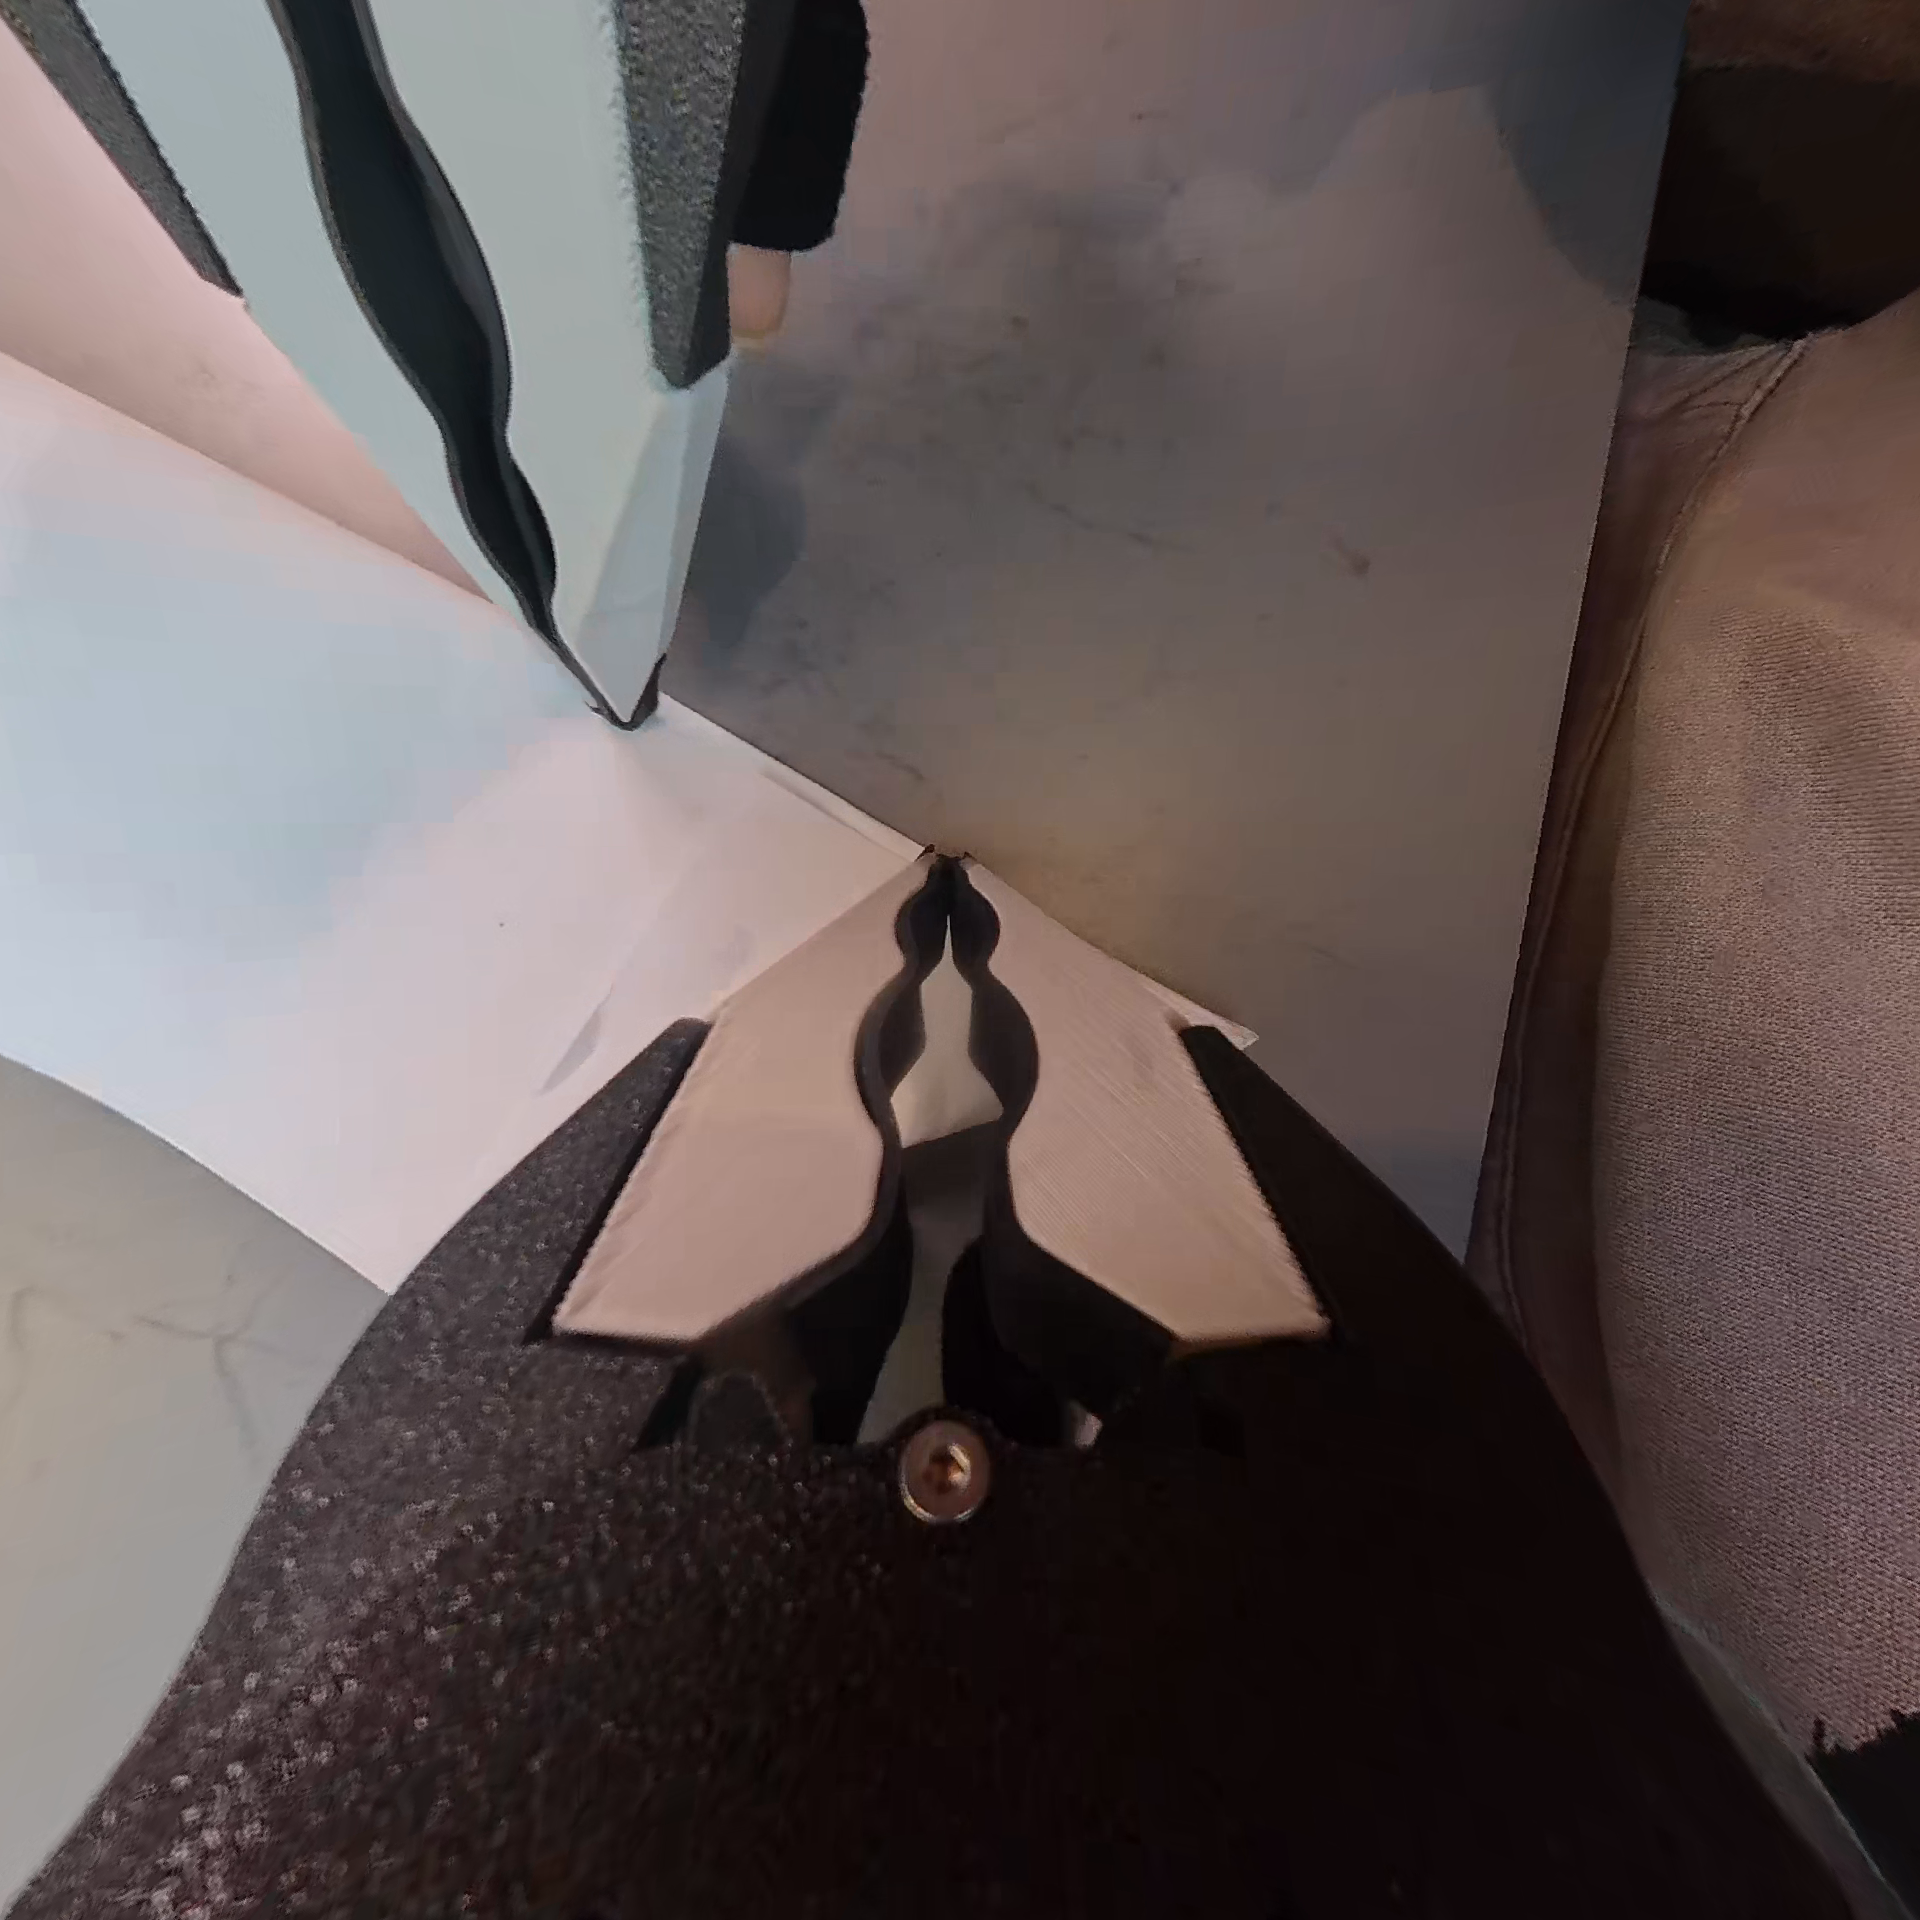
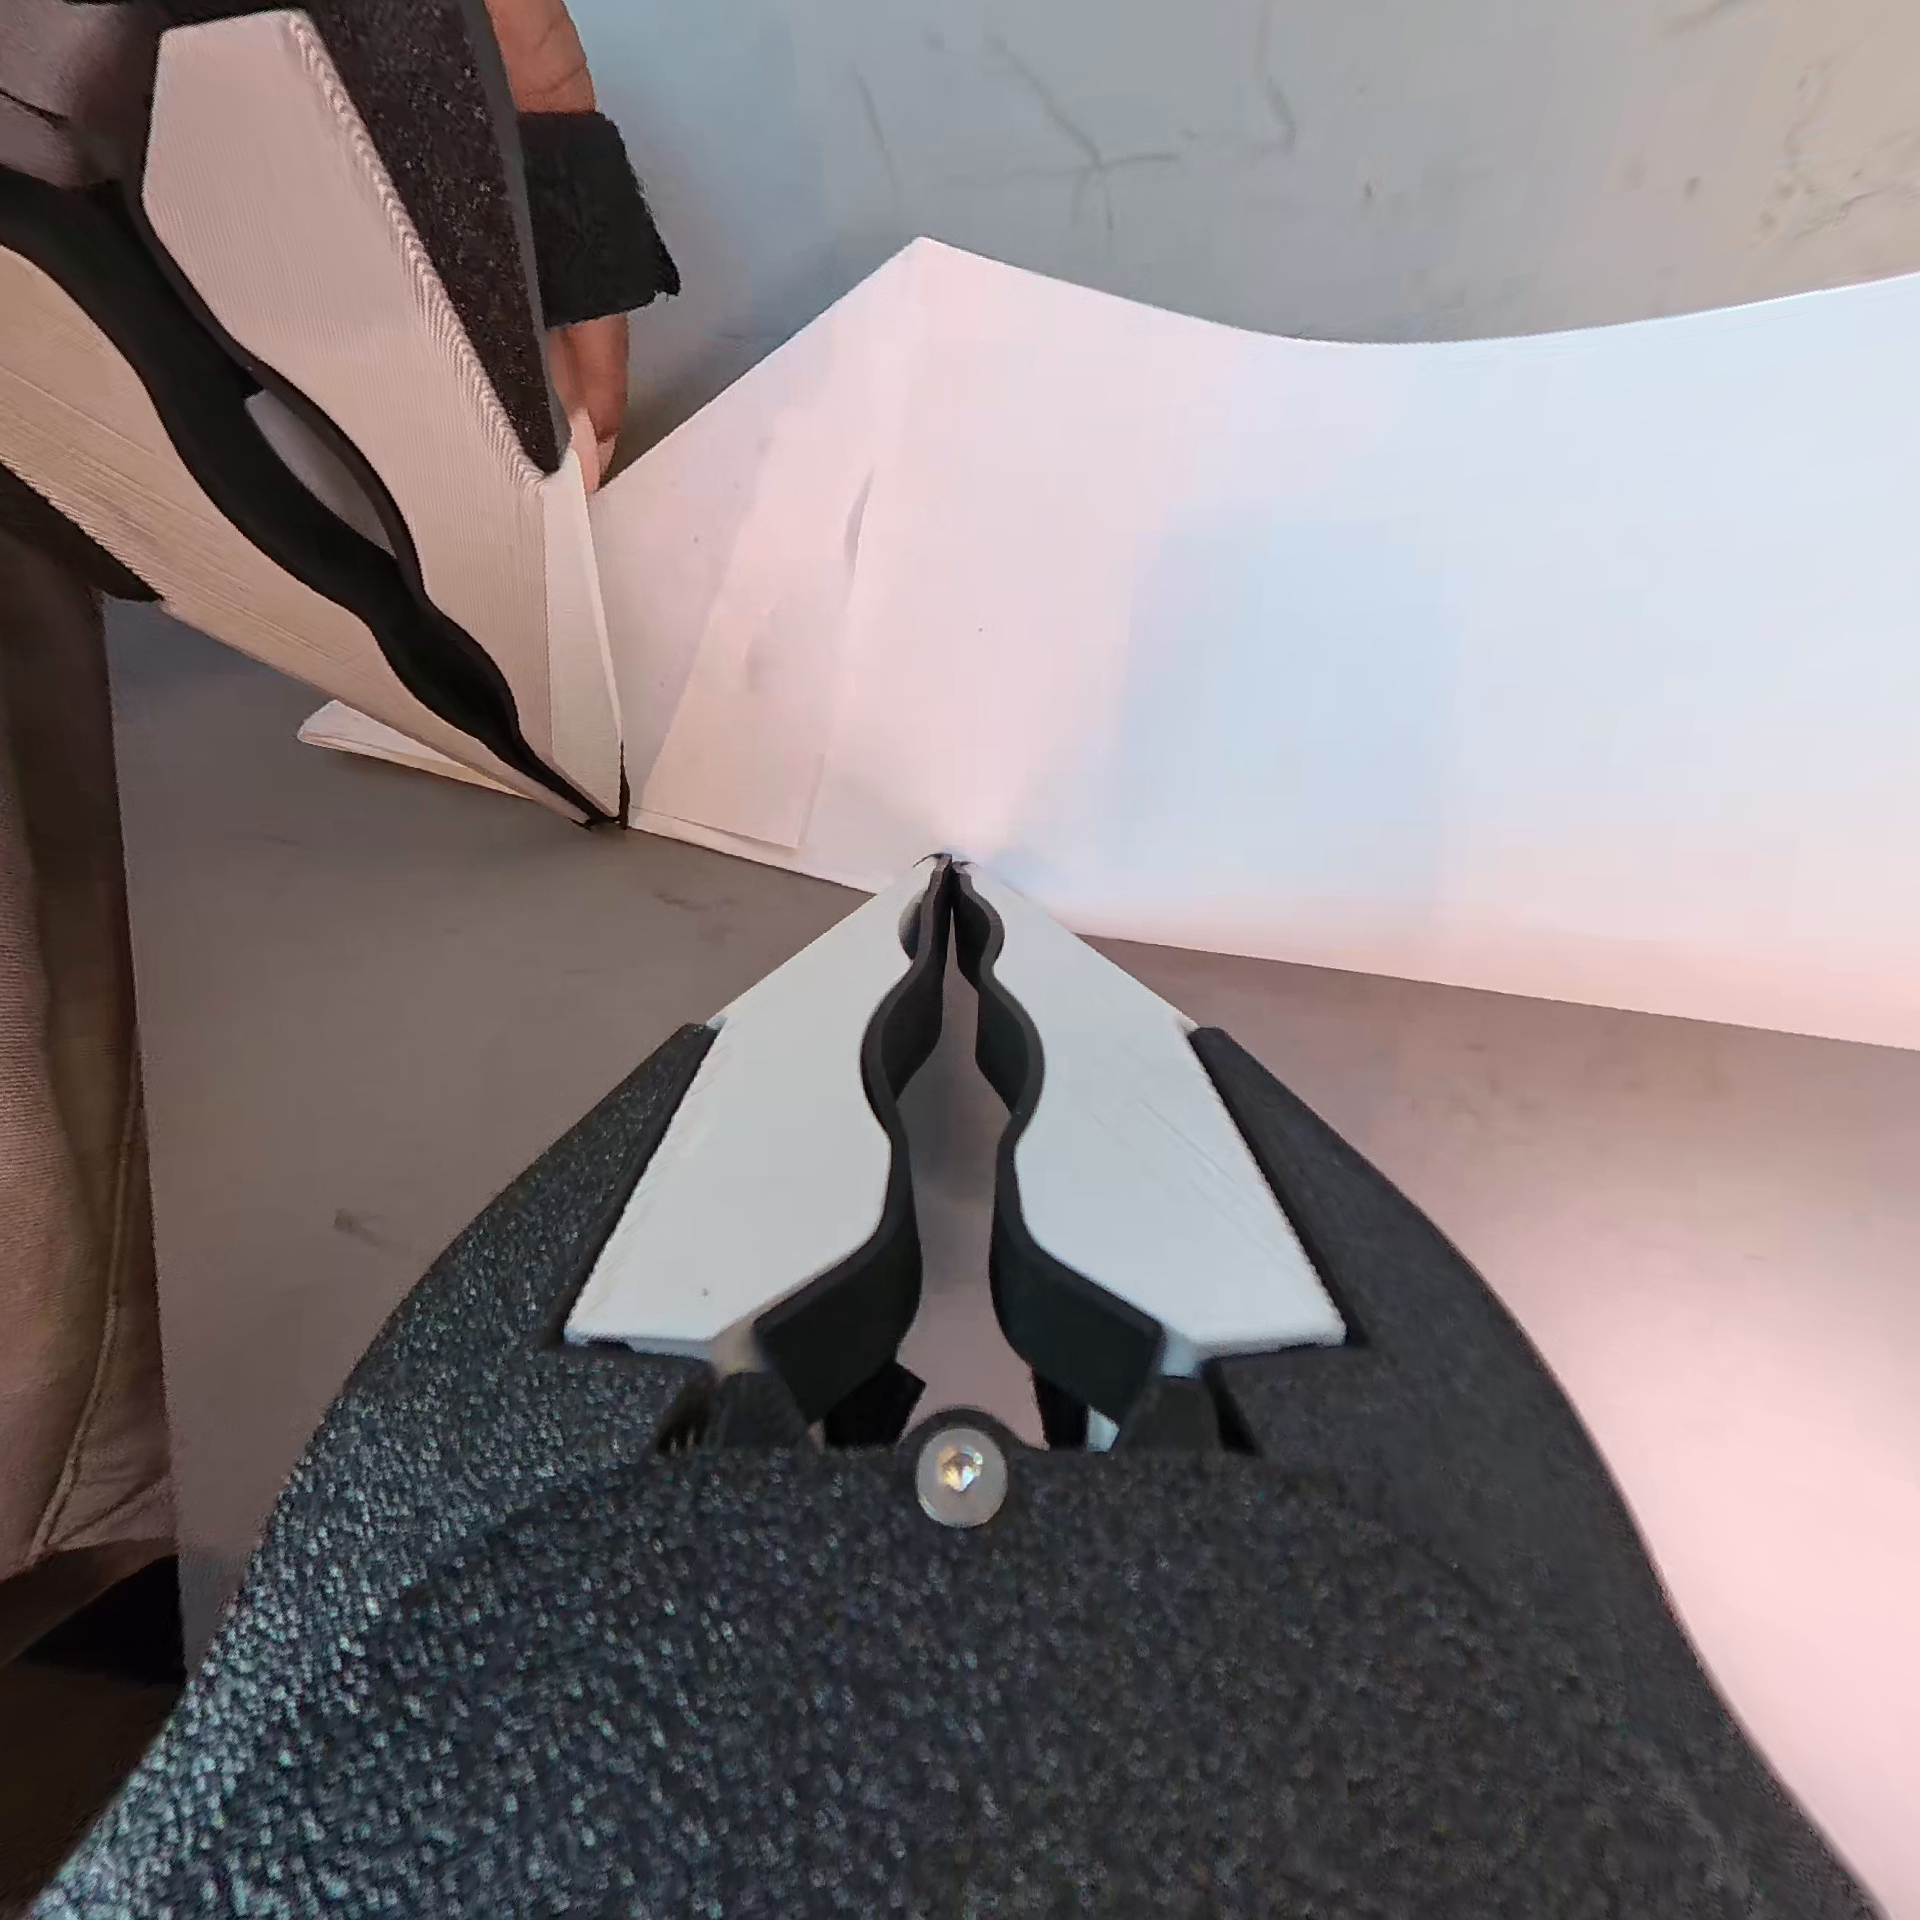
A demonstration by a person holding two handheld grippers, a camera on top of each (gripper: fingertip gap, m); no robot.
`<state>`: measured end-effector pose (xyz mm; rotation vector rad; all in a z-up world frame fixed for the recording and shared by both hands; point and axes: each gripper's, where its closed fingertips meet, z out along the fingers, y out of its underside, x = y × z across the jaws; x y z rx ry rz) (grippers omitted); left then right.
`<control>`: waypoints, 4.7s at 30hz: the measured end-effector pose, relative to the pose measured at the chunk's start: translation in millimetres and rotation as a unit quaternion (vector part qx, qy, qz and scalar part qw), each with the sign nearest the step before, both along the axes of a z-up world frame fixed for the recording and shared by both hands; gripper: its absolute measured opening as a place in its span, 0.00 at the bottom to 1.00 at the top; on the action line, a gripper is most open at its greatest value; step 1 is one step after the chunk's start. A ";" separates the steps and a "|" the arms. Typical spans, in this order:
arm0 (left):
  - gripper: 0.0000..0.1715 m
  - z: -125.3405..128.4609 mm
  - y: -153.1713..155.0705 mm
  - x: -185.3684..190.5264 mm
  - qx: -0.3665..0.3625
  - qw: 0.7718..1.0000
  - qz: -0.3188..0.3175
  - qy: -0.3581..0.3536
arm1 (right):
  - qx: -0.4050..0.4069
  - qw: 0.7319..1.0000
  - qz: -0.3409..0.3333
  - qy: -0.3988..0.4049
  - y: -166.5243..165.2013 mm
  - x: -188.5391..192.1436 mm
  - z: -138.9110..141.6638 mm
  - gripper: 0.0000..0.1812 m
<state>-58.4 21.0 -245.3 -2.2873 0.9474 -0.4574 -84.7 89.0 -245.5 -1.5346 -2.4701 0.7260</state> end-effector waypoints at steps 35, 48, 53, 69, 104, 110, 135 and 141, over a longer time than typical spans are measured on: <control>0.00 -0.5 -0.7 0.5 0.003 1.000 -0.001 -0.002 | 0.010 1.000 0.025 0.010 9.7 11.8 0.5 0.00; 0.00 -0.2 -0.2 0.6 0.008 1.000 0.007 0.000 | -0.003 1.000 0.025 -0.006 10.6 12.3 0.1 0.00; 0.00 0.0 0.0 0.4 0.008 1.000 0.010 -0.001 | -0.005 1.000 0.020 -0.007 10.5 12.4 0.1 0.00; 0.05 11.3 26.4 -26.0 0.011 0.998 0.057 0.018 | -0.020 1.000 -0.012 -0.006 10.9 12.5 0.1 0.00; 0.00 -0.2 43.4 -20.5 -0.012 0.999 0.014 0.033 | -0.059 0.996 -0.063 0.007 25.3 -2.0 0.8 0.00; 0.00 0.2 43.5 -19.8 -0.016 1.000 0.000 0.009 | -0.097 0.993 -0.063 -0.018 29.0 -5.1 0.9 0.00; 0.00 0.7 43.3 -18.5 -0.023 1.000 -0.009 -0.011 | -0.100 0.994 -0.006 -0.041 50.2 -4.8 1.1 0.00; 0.00 0.5 43.1 -18.6 -0.024 1.000 -0.010 -0.010 | -0.121 0.991 -0.016 -0.048 54.2 -8.6 5.4 0.00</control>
